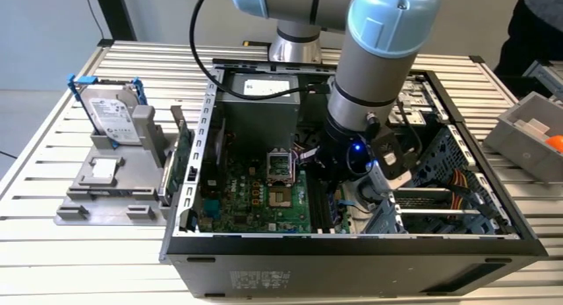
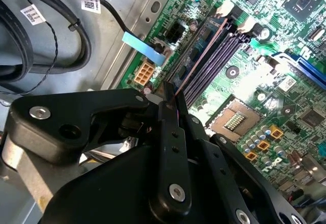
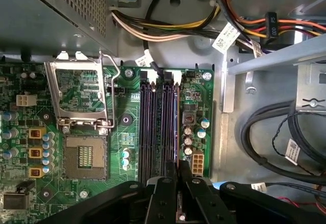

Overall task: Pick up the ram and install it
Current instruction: 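Insert the ram into the slot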

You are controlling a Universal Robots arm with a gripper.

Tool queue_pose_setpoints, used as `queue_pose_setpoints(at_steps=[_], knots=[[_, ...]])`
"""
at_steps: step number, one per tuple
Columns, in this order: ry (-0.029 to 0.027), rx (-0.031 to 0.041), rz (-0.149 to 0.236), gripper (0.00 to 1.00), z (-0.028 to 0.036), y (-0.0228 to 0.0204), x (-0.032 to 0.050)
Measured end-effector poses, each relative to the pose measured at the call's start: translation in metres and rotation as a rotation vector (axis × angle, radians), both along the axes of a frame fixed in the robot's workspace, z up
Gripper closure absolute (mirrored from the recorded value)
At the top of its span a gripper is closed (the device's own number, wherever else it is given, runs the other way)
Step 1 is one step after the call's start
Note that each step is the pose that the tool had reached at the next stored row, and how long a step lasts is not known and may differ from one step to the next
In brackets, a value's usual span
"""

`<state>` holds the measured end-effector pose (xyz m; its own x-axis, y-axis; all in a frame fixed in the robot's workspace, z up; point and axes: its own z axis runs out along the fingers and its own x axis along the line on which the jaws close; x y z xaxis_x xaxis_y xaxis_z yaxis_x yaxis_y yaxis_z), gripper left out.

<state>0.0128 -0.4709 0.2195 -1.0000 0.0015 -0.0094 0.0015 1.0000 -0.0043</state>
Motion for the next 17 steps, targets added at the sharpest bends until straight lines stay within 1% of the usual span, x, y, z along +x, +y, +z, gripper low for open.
queue_pose_setpoints(at_steps=[3,5,9,15,17], knots=[[0.0056,-0.0007,-0.009,1.00,0.0001,-0.0001,0.0009],[0.0077,-0.0006,-0.015,1.00,0.0000,-0.0001,0.0014],[0.0092,-0.0003,-0.027,1.00,-0.0010,0.0000,0.0026],[0.0103,-0.0005,-0.038,1.00,-0.0055,0.0002,0.0028],[0.0104,-0.0007,-0.039,1.00,-0.0060,0.0006,0.0028]])
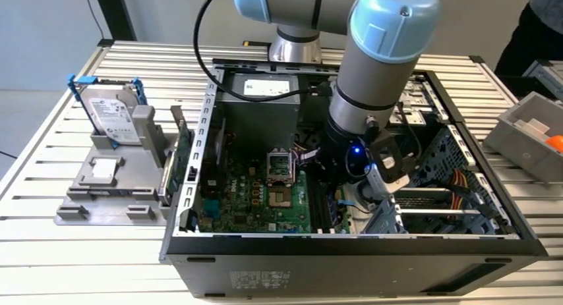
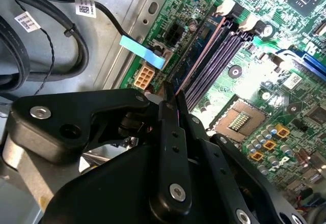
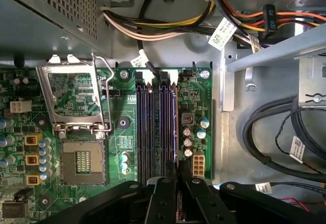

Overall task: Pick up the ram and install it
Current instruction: 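Insert the ram into the slot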

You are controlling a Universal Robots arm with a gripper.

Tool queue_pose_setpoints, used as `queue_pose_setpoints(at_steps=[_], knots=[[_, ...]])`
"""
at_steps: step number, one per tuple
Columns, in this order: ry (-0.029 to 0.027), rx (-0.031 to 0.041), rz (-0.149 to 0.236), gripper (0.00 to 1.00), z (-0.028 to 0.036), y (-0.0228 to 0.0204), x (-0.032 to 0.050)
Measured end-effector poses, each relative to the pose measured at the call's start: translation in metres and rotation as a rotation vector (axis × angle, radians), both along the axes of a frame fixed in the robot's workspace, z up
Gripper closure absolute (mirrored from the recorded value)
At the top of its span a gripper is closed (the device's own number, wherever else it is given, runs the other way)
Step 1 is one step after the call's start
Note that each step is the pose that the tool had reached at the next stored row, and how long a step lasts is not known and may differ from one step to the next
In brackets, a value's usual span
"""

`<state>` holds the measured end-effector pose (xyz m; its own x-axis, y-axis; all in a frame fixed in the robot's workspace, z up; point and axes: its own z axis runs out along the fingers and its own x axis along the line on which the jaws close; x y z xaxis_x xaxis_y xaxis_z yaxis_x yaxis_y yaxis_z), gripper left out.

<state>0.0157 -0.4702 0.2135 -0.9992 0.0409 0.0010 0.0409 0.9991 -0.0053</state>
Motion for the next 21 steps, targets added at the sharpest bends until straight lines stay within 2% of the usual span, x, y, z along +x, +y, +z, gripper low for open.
queue_pose_setpoints(at_steps=[12,14,18,21], knots=[[0.0000,-0.0023,-0.001,1.00,0.0007,0.0012,0.0000],[-0.0001,-0.0047,-0.001,1.00,0.0019,0.0016,0.0000],[0.0003,-0.0141,-0.001,1.00,0.0052,0.0022,-0.0001],[-0.0001,-0.0194,-0.001,1.00,0.0056,0.0029,-0.0001]])
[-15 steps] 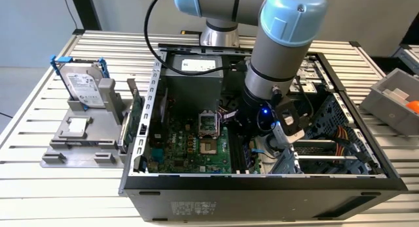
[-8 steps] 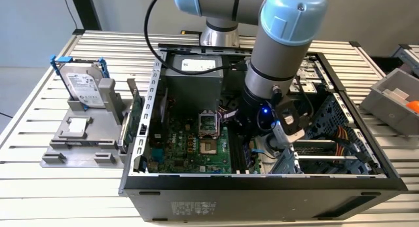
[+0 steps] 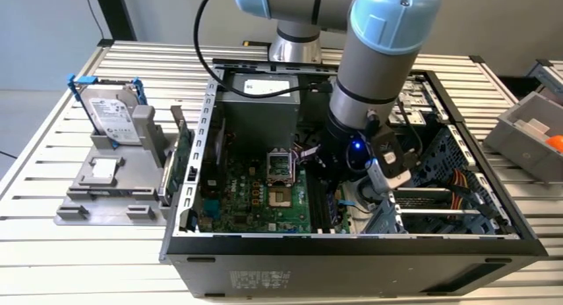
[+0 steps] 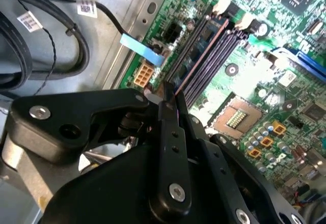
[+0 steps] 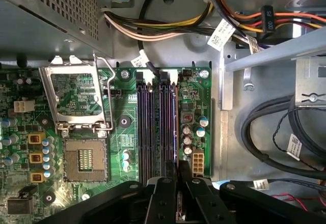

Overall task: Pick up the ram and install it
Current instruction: 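Insert the ram into the slot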

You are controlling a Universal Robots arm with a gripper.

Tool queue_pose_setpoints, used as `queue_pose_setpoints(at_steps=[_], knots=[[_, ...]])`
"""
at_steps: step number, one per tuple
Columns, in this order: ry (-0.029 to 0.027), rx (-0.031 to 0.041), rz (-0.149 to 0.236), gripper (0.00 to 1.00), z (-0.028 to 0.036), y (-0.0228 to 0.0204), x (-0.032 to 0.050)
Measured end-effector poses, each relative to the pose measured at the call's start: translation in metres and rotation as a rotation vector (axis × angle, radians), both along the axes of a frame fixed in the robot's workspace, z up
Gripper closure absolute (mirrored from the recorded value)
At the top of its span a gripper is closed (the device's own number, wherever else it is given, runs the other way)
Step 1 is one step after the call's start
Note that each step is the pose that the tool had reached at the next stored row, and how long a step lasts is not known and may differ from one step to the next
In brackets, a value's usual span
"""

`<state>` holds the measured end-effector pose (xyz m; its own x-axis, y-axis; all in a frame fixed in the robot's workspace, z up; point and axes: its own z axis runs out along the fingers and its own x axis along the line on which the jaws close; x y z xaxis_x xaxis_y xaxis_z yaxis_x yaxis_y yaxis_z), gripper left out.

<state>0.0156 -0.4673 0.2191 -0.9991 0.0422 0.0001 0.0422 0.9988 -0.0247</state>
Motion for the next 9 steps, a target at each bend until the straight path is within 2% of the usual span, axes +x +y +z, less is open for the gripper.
queue_pose_setpoints(at_steps=[4,9], knots=[[0.0000,-0.0020,0.000,1.00,-0.0010,0.0006,0.0000],[0.0003,-0.0027,-0.001,1.00,-0.0064,0.0008,0.0000]])
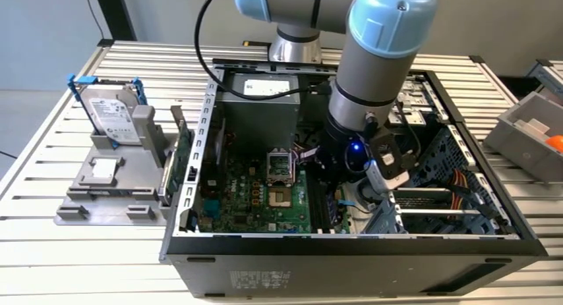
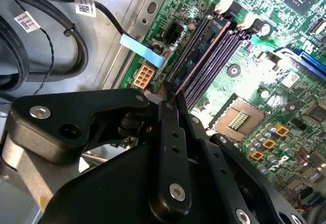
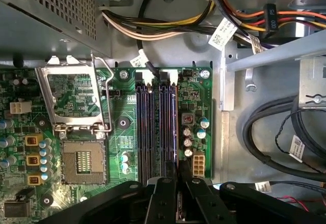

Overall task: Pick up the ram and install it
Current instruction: 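Insert the ram into the slot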

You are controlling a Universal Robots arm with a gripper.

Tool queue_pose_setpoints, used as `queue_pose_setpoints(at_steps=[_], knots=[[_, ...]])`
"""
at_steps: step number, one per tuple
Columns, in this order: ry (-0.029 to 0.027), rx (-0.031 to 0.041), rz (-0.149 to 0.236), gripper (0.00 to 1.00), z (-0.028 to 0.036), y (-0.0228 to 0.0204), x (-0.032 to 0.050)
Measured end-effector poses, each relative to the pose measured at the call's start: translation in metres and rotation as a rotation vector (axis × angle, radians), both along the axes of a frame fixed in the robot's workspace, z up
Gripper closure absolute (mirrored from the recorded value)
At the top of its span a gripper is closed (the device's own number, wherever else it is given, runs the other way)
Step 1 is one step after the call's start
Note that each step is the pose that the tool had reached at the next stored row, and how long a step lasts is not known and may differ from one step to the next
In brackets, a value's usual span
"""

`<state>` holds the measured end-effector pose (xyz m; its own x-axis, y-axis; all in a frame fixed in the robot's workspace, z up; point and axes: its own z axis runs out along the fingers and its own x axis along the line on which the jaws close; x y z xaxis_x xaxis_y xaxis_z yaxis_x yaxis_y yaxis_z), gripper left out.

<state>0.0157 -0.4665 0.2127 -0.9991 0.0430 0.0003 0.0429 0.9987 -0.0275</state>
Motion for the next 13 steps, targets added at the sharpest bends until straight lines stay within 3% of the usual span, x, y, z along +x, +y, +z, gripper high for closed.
queue_pose_setpoints(at_steps=[13], knots=[[-0.0002,0.0002,0.000,1.00,-0.0020,0.0019,0.0019]])
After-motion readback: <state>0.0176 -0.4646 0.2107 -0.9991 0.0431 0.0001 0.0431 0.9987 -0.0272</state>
